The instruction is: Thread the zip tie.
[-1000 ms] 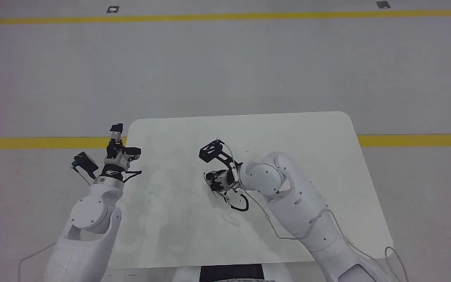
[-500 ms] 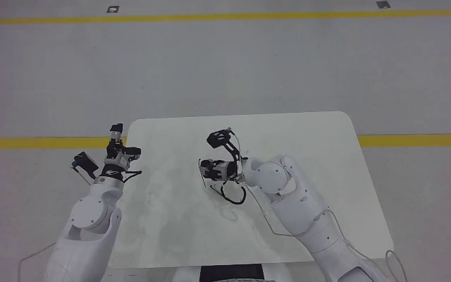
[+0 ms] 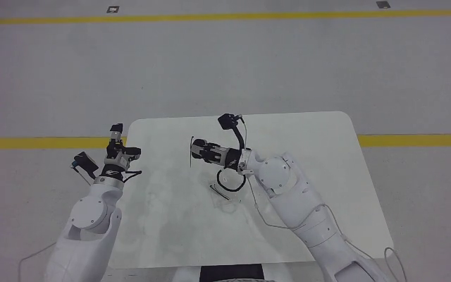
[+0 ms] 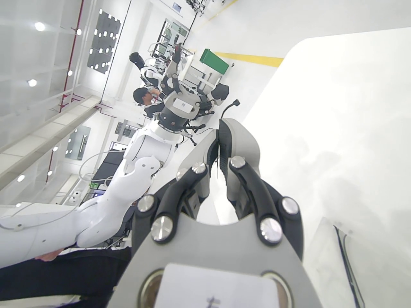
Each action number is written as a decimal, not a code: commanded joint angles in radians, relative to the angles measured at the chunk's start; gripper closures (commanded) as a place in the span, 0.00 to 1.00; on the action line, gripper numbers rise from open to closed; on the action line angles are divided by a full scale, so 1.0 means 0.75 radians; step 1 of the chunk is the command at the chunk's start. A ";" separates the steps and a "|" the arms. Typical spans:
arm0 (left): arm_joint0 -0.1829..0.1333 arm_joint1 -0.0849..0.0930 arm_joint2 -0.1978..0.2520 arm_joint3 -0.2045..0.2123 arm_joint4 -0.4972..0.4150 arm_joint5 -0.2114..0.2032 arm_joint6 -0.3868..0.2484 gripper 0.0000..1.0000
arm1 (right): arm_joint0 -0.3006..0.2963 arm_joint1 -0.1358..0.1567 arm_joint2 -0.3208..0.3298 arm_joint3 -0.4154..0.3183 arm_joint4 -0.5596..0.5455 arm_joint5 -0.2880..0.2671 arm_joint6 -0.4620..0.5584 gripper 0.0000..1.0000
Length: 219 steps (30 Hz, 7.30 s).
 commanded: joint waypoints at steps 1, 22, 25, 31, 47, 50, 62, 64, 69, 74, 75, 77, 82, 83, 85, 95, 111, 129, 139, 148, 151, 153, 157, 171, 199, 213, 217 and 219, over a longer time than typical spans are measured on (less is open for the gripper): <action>0.000 0.000 0.000 0.000 0.000 0.000 0.000 0.00 | 0.000 0.000 0.000 0.000 0.000 0.000 0.000 1.00; 0.039 0.008 -0.059 0.128 -0.113 -0.299 -0.448 0.00 | 0.178 -0.065 -0.167 0.209 0.236 0.040 -0.157 1.00; 0.039 0.008 -0.059 0.128 -0.113 -0.299 -0.448 0.00 | 0.178 -0.065 -0.167 0.209 0.236 0.040 -0.157 1.00; 0.018 0.005 -0.016 0.173 -0.117 -0.342 -0.525 0.00 | 0.156 -0.071 -0.172 0.202 0.267 0.065 -0.221 1.00; -0.015 -0.017 0.034 0.271 -0.246 -0.453 -0.687 0.00 | 0.177 -0.124 -0.257 0.264 0.351 0.236 -0.461 1.00; -0.017 -0.018 0.039 0.274 -0.244 -0.446 -0.680 0.00 | 0.174 -0.124 -0.257 0.264 0.351 0.237 -0.465 1.00; -0.045 -0.051 0.068 0.252 -0.115 -0.453 -0.723 0.00 | 0.174 -0.170 -0.317 0.302 0.455 0.474 -0.531 1.00; -0.045 -0.051 0.068 0.252 -0.115 -0.453 -0.723 0.00 | 0.174 -0.170 -0.317 0.302 0.455 0.474 -0.531 1.00; -0.045 -0.051 0.068 0.252 -0.115 -0.453 -0.723 0.00 | 0.174 -0.170 -0.317 0.302 0.455 0.474 -0.531 1.00; -0.048 -0.053 0.091 0.254 -0.121 -0.444 -0.712 0.00 | 0.152 -0.169 -0.326 0.276 0.415 0.496 -0.546 1.00; -0.047 -0.054 0.095 0.255 -0.120 -0.449 -0.710 0.00 | 0.148 -0.169 -0.328 0.270 0.409 0.503 -0.549 1.00; -0.050 -0.054 0.100 0.249 -0.118 -0.453 -0.715 0.00 | 0.143 -0.171 -0.332 0.260 0.398 0.516 -0.555 1.00; -0.050 -0.054 0.100 0.249 -0.118 -0.453 -0.715 0.00 | 0.142 -0.171 -0.333 0.258 0.394 0.517 -0.556 1.00; -0.050 -0.054 0.100 0.249 -0.118 -0.453 -0.715 0.00 | 0.142 -0.171 -0.333 0.258 0.394 0.517 -0.556 1.00; -0.056 -0.055 0.105 0.249 -0.113 -0.441 -0.695 0.00 | 0.133 -0.169 -0.333 0.254 0.376 0.518 -0.568 1.00; -0.049 -0.051 0.101 0.256 -0.117 -0.436 -0.697 0.00 | 0.095 -0.162 -0.314 0.183 0.291 0.569 -0.596 1.00; -0.051 -0.044 0.103 0.270 -0.131 -0.426 -0.723 0.47 | 0.079 -0.173 -0.309 0.158 0.260 0.593 -0.620 1.00; -0.059 -0.039 0.114 0.284 -0.135 -0.425 -0.732 0.71 | 0.078 -0.186 -0.306 0.164 0.234 0.596 -0.614 1.00; -0.066 -0.036 0.120 0.293 -0.131 -0.426 -0.727 0.74 | 0.075 -0.191 -0.297 0.167 0.219 0.596 -0.612 1.00; -0.072 -0.034 0.129 0.296 -0.138 -0.422 -0.732 0.85 | 0.069 -0.195 -0.287 0.171 0.212 0.609 -0.624 1.00; -0.073 -0.033 0.130 0.295 -0.138 -0.417 -0.732 0.87 | 0.068 -0.196 -0.285 0.174 0.209 0.611 -0.619 1.00; -0.072 -0.033 0.131 0.296 -0.138 -0.416 -0.732 0.87 | 0.068 -0.197 -0.283 0.174 0.207 0.611 -0.616 1.00; -0.073 -0.031 0.133 0.297 -0.137 -0.413 -0.733 0.87 | 0.065 -0.199 -0.280 0.173 0.205 0.608 -0.617 1.00; -0.074 -0.027 0.138 0.303 -0.131 -0.413 -0.736 1.00 | 0.058 -0.203 -0.269 0.168 0.198 0.606 -0.605 1.00; -0.075 0.016 -0.022 0.320 -0.370 -0.149 -1.083 1.00 | -0.038 -0.135 -0.020 0.096 0.356 0.483 -0.274 0.00; -0.163 0.070 -0.091 0.506 -0.366 0.127 -1.610 1.00 | -0.110 -0.094 0.167 0.187 0.705 0.364 0.043 0.00; -0.203 0.086 -0.082 0.595 -0.366 0.204 -1.752 1.00 | -0.109 -0.077 0.190 0.224 0.741 0.364 0.166 0.00; -0.227 0.088 -0.064 0.636 -0.370 0.209 -1.771 1.00 | -0.104 -0.074 0.183 0.253 0.794 0.362 0.242 0.00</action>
